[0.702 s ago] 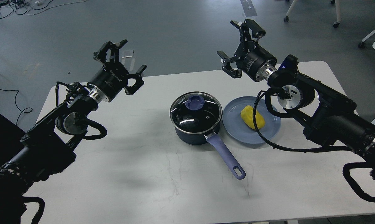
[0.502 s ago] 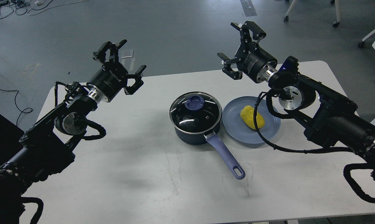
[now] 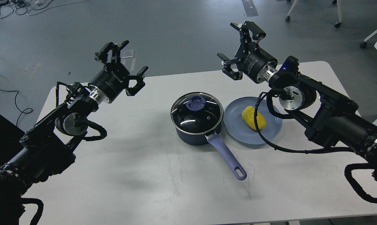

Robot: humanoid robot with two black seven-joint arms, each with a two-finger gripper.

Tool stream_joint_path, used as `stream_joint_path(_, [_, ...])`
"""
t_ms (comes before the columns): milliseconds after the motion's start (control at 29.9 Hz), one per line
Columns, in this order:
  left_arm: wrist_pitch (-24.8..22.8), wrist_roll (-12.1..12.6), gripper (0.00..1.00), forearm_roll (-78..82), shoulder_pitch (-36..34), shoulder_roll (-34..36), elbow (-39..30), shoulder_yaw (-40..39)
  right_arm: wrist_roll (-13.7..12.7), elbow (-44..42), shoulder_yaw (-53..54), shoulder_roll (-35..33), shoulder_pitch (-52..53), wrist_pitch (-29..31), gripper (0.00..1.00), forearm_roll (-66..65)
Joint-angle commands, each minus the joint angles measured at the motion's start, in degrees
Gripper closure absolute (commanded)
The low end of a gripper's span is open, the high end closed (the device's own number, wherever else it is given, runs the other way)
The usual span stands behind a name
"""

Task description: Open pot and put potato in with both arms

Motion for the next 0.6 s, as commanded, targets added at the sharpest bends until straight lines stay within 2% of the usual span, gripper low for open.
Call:
stream_joint_path(0, [0.00, 0.01, 0.02, 0.09, 0.02, -0.33, 0.03, 0.12, -0.09, -0.27, -0.19, 0.02, 0.13, -0.33, 0.00, 0.00])
stream_joint_path(569, [0.00, -0.43, 0.02, 0.00, 0.10, -0.34, -0.06, 0.03, -0.09, -0.79, -2.30, 0.37, 1.62, -0.51, 0.00, -0.35])
